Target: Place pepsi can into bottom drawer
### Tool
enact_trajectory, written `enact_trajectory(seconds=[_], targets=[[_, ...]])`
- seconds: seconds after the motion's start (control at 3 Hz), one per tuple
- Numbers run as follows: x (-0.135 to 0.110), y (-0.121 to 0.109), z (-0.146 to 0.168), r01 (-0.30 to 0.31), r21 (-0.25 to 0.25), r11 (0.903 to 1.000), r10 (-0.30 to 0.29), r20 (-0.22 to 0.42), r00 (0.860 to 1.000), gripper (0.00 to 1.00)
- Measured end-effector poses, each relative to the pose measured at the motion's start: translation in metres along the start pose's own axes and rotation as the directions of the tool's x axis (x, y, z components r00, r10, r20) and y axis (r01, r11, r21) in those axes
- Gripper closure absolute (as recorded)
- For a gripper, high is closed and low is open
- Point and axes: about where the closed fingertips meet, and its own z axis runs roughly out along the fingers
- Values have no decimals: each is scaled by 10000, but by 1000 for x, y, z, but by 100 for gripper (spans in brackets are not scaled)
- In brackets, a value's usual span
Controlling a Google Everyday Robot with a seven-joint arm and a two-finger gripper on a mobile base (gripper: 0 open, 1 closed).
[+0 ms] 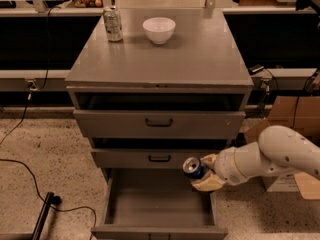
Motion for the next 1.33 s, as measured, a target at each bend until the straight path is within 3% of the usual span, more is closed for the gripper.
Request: enact_trajectory(seconds=[0.33, 0.67, 1.0, 1.33], targets=[[3, -9, 6, 404, -569, 9976, -391, 245, 9989, 100], [20, -42, 11, 900, -614, 9940, -777, 1806, 9805, 100], [41, -74, 22, 1776, -209, 9839, -1610, 3289, 9305, 100], [66, -89, 39, 2370, -59, 9715, -2128, 4194, 8825, 100]])
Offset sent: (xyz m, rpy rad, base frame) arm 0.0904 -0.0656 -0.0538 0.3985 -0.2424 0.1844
